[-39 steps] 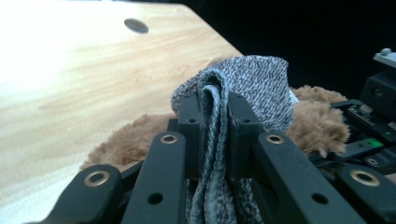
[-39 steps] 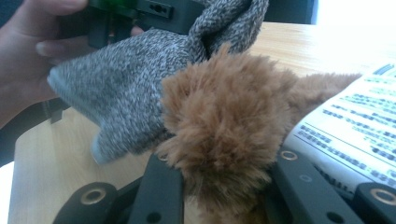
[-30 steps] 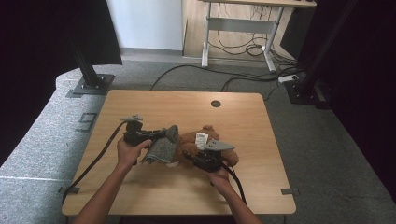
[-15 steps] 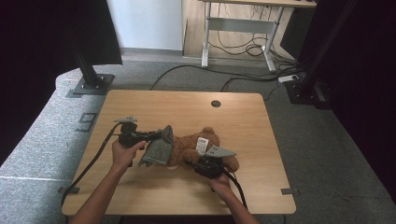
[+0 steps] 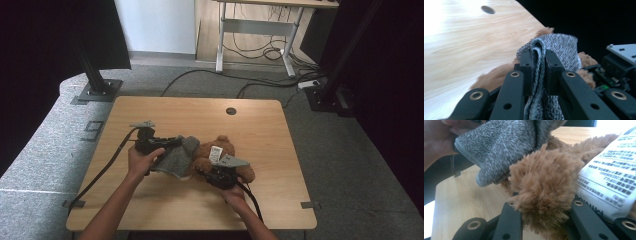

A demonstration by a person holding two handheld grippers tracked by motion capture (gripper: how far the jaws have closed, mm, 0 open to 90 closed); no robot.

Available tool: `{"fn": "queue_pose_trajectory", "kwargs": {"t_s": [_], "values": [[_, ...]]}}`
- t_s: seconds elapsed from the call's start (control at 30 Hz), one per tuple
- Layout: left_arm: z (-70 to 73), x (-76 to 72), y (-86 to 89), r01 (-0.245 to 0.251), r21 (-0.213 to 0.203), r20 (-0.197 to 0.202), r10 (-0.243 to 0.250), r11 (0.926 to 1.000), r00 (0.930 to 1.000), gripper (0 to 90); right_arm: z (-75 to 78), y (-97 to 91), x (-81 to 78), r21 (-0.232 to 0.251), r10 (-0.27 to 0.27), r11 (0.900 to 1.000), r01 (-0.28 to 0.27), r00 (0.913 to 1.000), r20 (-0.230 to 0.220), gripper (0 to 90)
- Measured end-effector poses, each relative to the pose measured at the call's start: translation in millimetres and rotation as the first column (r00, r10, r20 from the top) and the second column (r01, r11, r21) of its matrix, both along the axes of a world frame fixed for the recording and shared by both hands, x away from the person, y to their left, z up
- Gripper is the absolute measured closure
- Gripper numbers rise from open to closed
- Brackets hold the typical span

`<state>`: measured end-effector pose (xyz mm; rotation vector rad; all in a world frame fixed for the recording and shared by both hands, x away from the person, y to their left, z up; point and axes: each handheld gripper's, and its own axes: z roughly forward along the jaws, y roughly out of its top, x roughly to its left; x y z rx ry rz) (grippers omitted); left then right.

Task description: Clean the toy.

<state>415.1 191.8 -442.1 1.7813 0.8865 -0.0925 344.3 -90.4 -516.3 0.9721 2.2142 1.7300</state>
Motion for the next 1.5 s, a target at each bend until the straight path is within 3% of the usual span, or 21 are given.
{"fn": "queue_pose_trajectory", "kwargs": {"t_s": [0.23,0.4,0.47,0.57,0.83,1.27,1.37,1.5], "values": [[5.8,5.7,-41.5,0.070,0.026,0.010,-0.071,0.9972,0.9975,78.4,-0.2,5.9,-1.5,-0.014,-0.002,0.9999,0.003,0.9999,0.016,73.6],[-4.9,15.4,-63.0,0.085,0.078,-0.040,-0.082,0.9933,0.9958,78.3,-0.6,7.5,-3.9,-0.025,-0.004,0.9997,0.005,0.9996,0.030,73.5],[-7.3,17.1,-64.6,0.076,0.088,-0.048,-0.072,0.9932,0.9963,78.4,-1.4,6.7,-3.8,-0.024,-0.007,0.9997,0.008,0.9995,0.030,73.5],[-7.0,16.1,-62.8,0.043,0.165,-0.019,-0.040,0.9854,0.9990,80.0,-2.2,6.0,-4.3,-0.023,-0.005,0.9997,0.006,0.9994,0.033,73.5],[-8.6,15.3,-43.8,-0.033,0.197,-0.010,0.035,0.9798,0.9993,81.1,-3.4,6.4,-10.0,-0.028,-0.007,0.9996,0.008,0.9991,0.042,73.5],[-5.0,11.6,-14.1,-0.099,0.178,0.011,0.099,0.9791,0.9950,81.1,-5.7,6.2,-17.8,-0.030,-0.004,0.9995,0.006,0.9987,0.051,73.4],[0.5,9.3,-14.0,-0.059,0.122,0.022,0.057,0.9908,0.9981,81.2,-6.4,5.9,-17.6,-0.029,-0.004,0.9996,0.005,0.9987,0.051,73.4],[10.2,8.2,-29.3,-0.006,0.078,0.030,0.004,0.9969,0.9995,81.3,-5.7,7.5,-14.3,-0.027,-0.011,0.9996,0.013,0.9987,0.049,73.4]]}}
